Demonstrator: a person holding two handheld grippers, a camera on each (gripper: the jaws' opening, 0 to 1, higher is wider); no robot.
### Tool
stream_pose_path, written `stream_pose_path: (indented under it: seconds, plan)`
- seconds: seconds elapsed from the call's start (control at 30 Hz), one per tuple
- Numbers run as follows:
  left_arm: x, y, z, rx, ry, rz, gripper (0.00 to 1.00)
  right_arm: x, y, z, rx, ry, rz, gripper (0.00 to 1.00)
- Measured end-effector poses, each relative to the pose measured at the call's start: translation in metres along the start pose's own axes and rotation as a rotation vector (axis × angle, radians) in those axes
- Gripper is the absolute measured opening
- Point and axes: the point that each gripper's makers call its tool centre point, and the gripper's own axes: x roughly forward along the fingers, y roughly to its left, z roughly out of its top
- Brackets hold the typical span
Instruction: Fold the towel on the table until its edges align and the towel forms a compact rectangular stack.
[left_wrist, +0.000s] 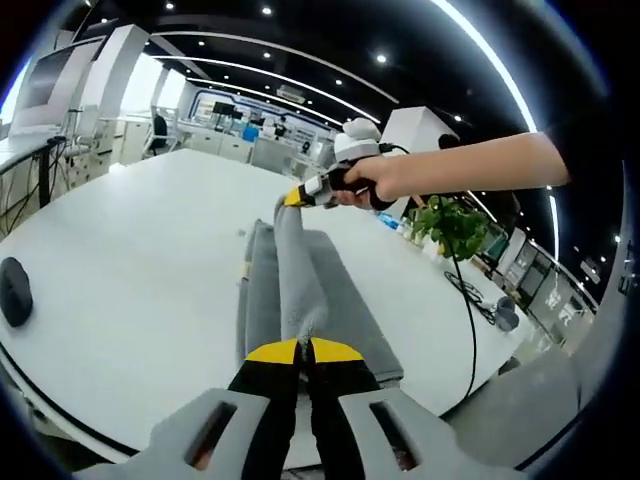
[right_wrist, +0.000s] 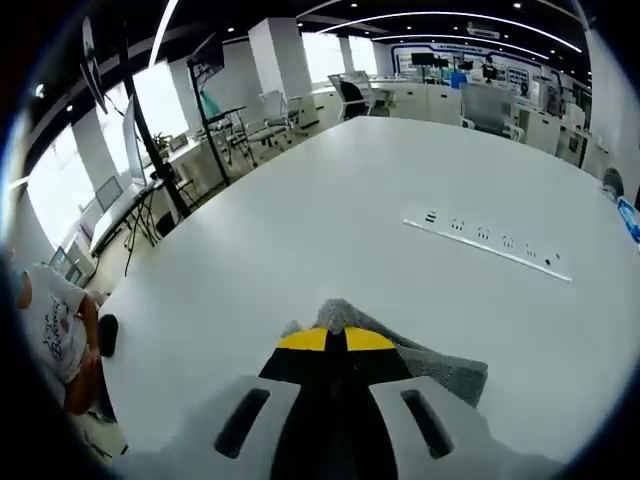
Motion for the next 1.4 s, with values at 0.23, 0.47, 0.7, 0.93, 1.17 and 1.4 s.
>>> stream_pose_path:
  seconds: [0.23, 0.47, 0.7, 0.93, 1.17, 1.4]
  plan:
    - [0.004, 0.016, -0.013, -0.074, 0.033, 0.028, 0.03, 0.02, 0.0, -0.005, 0.025, 0.011, 0.0, 0.01]
    - [0.008, 0.02, -0.02, -0.131, 0.061, 0.047, 0.03, 0.032, 0.001, -0.013, 0.033, 0.03, -0.002, 0.01]
    - [0.012, 0.029, -0.034, -0.16, 0.093, 0.064, 0.03, 0.048, 0.005, -0.016, 0.038, 0.035, 0.01, 0.01]
    - [0.015, 0.035, -0.041, -0.172, 0.116, 0.084, 0.03, 0.049, 0.008, -0.024, 0.041, 0.035, 0.025, 0.02]
    - [0.014, 0.034, -0.031, -0.15, 0.098, 0.067, 0.06, 0.044, 0.016, -0.018, -0.089, 0.014, 0.079, 0.05]
    - [0.015, 0.031, -0.001, -0.122, 0.028, 0.022, 0.2, 0.034, 0.019, -0.014, -0.099, -0.007, 0.107, 0.12]
